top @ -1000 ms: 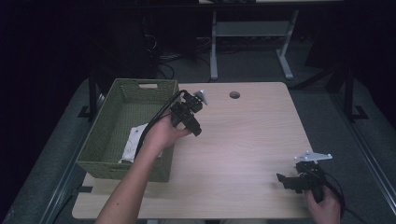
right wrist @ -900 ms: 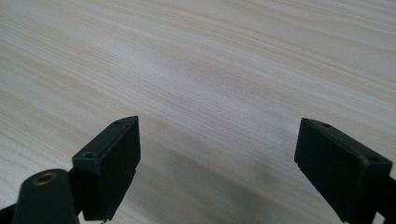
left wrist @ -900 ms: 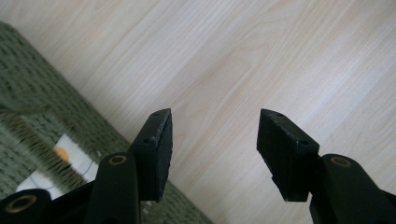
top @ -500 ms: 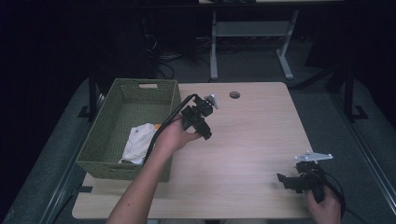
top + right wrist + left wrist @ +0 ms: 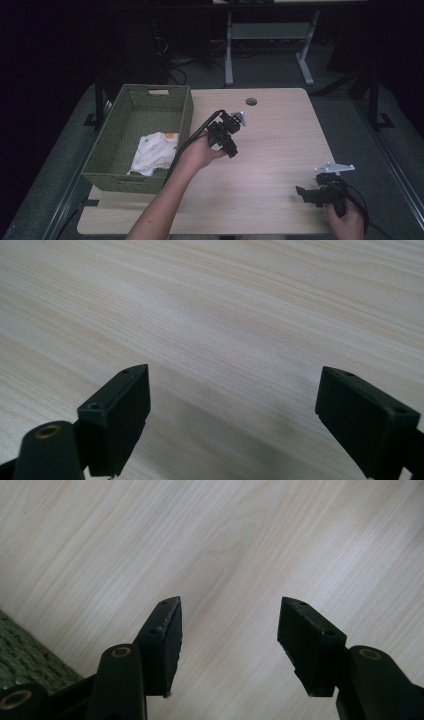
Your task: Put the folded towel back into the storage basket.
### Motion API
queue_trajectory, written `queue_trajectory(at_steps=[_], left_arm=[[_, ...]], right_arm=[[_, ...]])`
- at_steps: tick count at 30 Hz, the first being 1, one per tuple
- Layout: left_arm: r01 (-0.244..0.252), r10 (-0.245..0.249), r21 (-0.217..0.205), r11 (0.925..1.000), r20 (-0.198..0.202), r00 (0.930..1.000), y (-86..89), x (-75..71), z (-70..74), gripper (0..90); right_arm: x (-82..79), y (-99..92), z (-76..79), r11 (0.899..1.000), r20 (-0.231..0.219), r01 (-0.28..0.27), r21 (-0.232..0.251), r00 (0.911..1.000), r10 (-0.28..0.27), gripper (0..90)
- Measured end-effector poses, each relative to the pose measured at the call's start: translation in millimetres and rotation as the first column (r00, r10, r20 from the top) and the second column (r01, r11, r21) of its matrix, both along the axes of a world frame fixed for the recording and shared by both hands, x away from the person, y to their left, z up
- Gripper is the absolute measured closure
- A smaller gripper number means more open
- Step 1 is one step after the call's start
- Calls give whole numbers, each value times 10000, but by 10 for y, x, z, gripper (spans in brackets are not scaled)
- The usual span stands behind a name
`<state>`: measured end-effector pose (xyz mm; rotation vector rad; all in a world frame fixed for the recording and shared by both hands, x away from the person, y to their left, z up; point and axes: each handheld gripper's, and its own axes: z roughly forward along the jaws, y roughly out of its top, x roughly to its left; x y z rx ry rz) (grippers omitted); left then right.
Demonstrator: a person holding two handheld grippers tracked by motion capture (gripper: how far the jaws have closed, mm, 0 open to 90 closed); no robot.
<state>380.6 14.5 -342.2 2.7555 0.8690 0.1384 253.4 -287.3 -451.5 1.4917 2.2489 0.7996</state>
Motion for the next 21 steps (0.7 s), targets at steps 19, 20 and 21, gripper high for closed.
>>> queue_trajectory(at_steps=[19, 20, 21], left_arm=[[106, -111, -195, 9998, -273, 9996, -231, -65, -187, 415], [164, -169, -204, 9997, -246, 9996, -239, -68, -193, 414], [166, -172, -239, 9996, -251, 9995, -246, -72, -197, 414]], right_arm=[[1, -10, -5, 10000, -3, -9, 10, 10000, 9, 142], [2, -10, -5, 10000, -6, -2, 8, 10000, 2, 142], [3, -11, -6, 10000, 13, -25, -12, 10000, 25, 142]])
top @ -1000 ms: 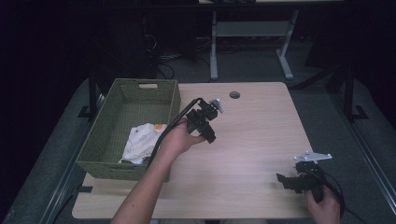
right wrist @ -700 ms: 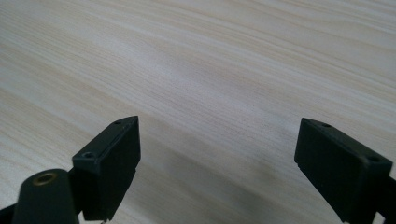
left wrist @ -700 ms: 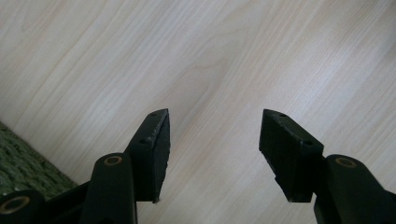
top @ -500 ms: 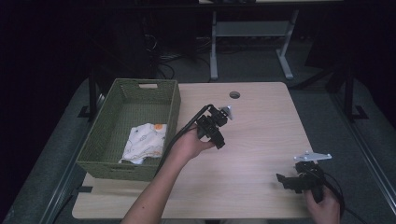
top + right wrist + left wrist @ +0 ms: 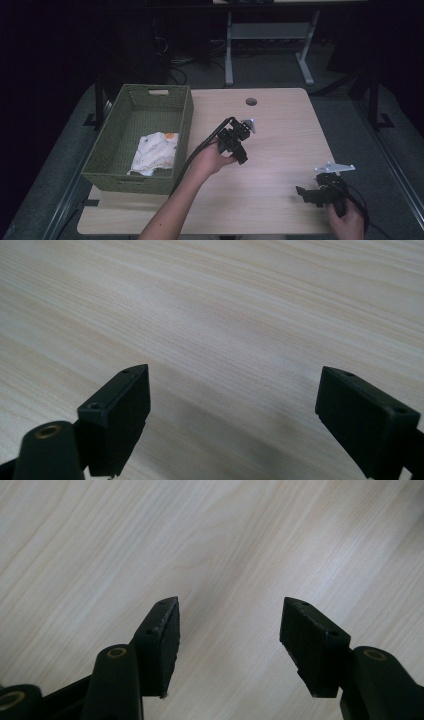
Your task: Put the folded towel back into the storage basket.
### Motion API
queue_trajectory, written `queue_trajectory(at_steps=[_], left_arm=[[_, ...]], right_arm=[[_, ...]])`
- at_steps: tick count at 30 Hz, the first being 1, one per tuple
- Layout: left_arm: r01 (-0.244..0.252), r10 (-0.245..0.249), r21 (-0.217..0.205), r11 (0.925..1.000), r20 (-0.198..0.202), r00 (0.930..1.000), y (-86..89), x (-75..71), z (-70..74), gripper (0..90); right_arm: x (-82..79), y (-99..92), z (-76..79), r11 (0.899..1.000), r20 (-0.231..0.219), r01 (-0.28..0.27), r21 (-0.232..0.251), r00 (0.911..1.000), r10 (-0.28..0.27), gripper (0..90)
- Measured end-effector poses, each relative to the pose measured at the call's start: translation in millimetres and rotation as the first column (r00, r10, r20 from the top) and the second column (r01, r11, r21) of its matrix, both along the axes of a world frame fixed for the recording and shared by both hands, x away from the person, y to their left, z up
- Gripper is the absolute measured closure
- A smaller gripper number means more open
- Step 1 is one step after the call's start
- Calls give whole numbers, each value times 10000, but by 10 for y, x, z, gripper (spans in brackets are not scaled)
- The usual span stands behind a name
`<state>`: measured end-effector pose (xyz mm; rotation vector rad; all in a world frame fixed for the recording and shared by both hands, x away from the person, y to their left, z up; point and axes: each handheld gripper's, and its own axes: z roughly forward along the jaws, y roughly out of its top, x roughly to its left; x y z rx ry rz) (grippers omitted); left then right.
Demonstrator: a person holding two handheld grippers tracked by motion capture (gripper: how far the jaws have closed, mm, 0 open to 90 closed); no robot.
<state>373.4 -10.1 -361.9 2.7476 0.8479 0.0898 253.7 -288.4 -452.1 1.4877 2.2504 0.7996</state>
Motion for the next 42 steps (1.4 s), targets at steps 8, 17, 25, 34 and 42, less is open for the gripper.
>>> queue_trajectory(at_steps=[8, 17, 25, 34, 42], left_arm=[[102, -102, -20, 9999, -76, 9999, -74, -48, -78, 402], [53, -54, -126, 9999, -99, 9999, -116, -88, -182, 389], [131, -132, -185, 9997, -59, 9999, -148, -139, -253, 382], [166, -168, -381, 9991, -37, 9999, -164, -192, -310, 377], [284, -290, -499, 9983, -102, 9995, -187, -249, -359, 370]], right_arm=[[-3, -1, 1, 10000, -13, -16, 4, 10000, 16, 142], [-3, 3, -1, 10000, -23, -9, -36, 10000, 9, 142], [-1, 11, -5, 10000, 2, -65, -56, 10000, 65, 142], [0, 14, -9, 10000, -14, -66, -60, 10000, 66, 142], [6, 14, -12, 10000, -22, -77, -59, 10000, 77, 142]])
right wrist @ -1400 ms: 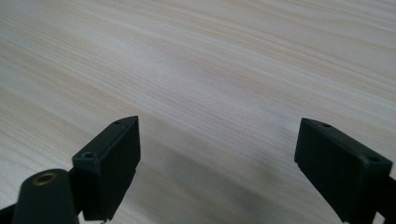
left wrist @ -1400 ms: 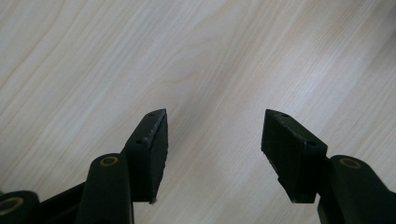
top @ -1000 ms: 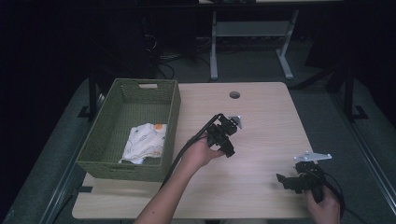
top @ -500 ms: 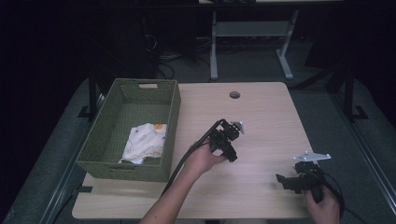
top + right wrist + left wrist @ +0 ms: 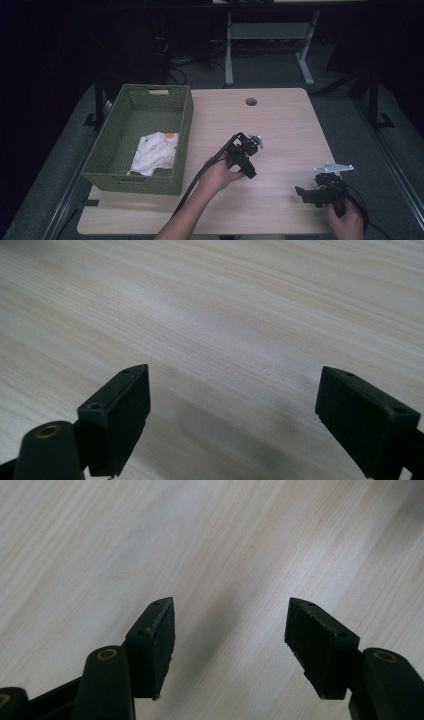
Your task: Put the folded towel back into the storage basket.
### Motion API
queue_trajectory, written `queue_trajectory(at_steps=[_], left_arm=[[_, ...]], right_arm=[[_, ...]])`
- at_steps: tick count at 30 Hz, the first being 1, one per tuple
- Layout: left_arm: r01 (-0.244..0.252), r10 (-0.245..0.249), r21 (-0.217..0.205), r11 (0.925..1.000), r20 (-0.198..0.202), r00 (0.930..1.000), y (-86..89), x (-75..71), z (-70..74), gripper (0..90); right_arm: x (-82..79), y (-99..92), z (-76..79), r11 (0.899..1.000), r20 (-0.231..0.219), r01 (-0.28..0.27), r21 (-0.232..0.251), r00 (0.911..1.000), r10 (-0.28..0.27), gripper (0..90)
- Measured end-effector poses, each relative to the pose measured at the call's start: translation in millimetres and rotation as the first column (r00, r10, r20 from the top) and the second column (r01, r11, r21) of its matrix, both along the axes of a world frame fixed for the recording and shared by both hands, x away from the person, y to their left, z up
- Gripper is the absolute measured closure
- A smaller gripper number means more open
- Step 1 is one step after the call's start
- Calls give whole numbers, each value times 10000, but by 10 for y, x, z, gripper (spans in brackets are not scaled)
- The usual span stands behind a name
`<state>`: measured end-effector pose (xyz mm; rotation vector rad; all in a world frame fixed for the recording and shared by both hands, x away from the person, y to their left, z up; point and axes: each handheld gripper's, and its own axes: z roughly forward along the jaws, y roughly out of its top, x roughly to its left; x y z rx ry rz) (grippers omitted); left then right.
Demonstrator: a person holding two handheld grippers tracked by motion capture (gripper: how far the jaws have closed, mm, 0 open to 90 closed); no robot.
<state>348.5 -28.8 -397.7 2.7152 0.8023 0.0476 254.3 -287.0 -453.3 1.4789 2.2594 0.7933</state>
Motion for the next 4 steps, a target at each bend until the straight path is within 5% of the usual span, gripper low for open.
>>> queue_trajectory(at_steps=[4], left_arm=[[-13, 13, -30, 10000, -23, 10000, 3, -4, -12, 367]], right_arm=[[-3, -5, 4, 10000, 0, 53, 23, 10000, -53, 142]])
